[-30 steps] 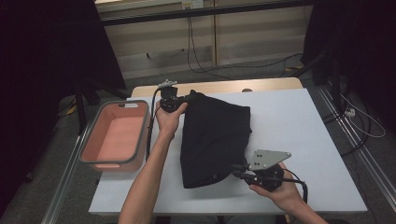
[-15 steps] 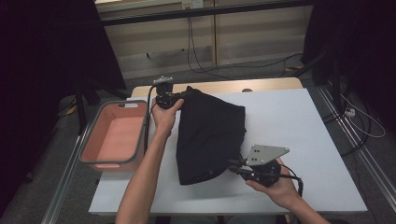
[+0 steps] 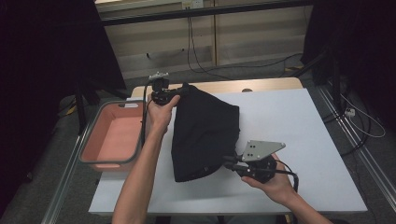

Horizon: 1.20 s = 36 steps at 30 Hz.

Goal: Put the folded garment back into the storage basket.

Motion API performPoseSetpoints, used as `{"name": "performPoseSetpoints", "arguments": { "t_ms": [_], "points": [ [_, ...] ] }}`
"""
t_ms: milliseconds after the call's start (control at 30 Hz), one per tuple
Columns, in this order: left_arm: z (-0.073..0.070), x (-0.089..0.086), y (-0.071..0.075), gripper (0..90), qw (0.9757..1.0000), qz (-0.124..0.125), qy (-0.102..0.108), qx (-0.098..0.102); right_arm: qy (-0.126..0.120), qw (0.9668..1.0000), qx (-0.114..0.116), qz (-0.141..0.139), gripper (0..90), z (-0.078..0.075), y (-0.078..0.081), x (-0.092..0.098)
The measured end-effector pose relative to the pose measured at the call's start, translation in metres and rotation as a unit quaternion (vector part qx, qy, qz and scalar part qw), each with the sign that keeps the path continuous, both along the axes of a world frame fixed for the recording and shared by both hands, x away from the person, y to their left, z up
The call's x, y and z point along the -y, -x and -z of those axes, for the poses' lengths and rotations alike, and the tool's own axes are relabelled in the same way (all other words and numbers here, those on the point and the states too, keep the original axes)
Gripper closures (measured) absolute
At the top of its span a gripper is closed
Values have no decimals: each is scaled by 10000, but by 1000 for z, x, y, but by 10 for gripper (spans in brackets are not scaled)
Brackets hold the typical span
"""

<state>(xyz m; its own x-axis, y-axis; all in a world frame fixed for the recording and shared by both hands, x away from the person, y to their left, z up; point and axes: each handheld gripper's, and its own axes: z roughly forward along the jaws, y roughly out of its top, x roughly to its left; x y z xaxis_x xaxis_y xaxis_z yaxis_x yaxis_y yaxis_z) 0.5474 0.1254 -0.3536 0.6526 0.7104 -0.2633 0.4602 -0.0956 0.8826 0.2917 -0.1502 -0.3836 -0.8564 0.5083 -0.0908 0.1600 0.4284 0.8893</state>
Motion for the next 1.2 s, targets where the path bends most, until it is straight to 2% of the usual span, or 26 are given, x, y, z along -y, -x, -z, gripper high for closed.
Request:
{"name": "performPoseSetpoints", "arguments": {
  "t_ms": [167,333,767,933,1200],
  "points": [
    [-2,-3,1,808,10000,2,-72,15,-47,10000,43,-20,840,-3,-2,-3],
    [-6,-10,2,808,9999,-130,2,45,-33,10000,55,-36,841,-5,-4,-8],
    [-14,-27,2,808,9997,-218,-9,102,-157,9996,177,-136,841,-15,-11,-19],
    [-17,-34,3,808,9997,-233,34,100,-185,9991,297,-241,841,-22,-8,-27],
    [-23,-43,4,808,9995,-299,40,111,-216,9987,303,-336,841,-24,-12,-36]
  ]
}}
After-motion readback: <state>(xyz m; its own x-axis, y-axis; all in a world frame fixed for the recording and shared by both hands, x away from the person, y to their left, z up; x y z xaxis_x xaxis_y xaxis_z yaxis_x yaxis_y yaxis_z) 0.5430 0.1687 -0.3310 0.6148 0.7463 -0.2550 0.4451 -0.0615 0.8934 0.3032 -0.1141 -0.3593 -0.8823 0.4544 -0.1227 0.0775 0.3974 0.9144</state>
